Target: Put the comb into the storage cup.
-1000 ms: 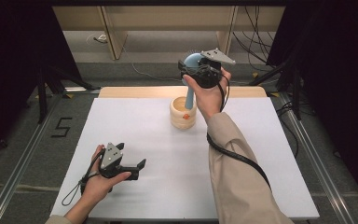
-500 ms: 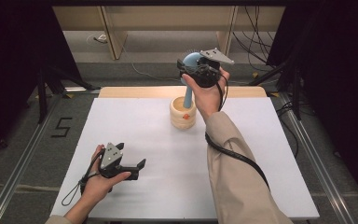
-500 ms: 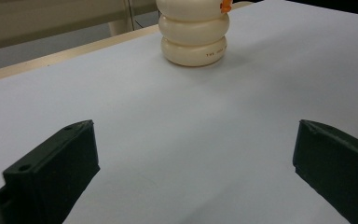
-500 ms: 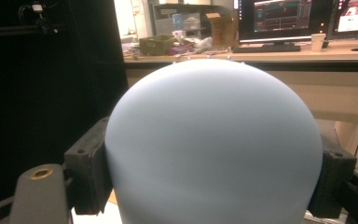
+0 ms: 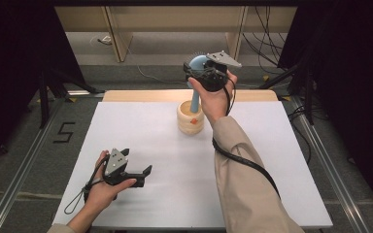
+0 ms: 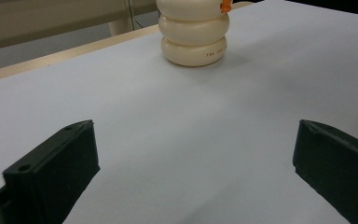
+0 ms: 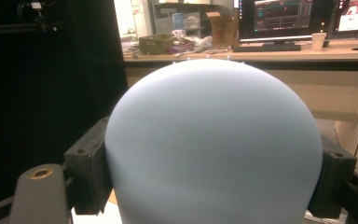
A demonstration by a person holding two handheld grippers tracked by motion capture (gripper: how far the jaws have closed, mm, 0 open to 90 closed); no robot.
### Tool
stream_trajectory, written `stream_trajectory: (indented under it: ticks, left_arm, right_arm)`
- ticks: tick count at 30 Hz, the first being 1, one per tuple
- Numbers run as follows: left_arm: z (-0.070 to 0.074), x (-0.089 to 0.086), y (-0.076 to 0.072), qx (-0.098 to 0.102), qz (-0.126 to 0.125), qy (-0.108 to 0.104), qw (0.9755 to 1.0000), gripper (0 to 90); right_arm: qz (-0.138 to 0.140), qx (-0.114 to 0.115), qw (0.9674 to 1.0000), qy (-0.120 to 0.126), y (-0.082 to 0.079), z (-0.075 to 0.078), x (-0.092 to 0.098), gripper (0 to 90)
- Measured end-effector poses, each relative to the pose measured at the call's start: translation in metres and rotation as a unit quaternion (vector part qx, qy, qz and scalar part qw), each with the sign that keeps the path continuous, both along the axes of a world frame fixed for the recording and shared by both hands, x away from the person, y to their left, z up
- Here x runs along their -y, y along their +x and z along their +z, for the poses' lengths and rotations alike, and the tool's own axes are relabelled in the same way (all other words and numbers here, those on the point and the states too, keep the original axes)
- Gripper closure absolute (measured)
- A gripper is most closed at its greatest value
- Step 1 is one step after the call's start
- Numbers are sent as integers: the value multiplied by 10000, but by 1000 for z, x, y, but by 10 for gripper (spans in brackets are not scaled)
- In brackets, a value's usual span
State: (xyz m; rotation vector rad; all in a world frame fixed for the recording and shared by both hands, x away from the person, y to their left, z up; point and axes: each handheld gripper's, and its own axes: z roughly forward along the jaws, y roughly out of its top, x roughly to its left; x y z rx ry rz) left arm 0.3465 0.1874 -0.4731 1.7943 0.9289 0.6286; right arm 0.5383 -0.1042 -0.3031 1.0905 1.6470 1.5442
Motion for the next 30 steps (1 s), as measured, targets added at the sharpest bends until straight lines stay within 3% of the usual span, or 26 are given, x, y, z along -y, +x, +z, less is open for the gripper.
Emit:
stream_trajectory:
  ticks: [30]
  left_arm:
    - [-1, 0, 0, -12, 1, 0, 10000, 0]
  right_arm:
    - [-3, -37, 9999, -115, 6, -8, -8, 208]
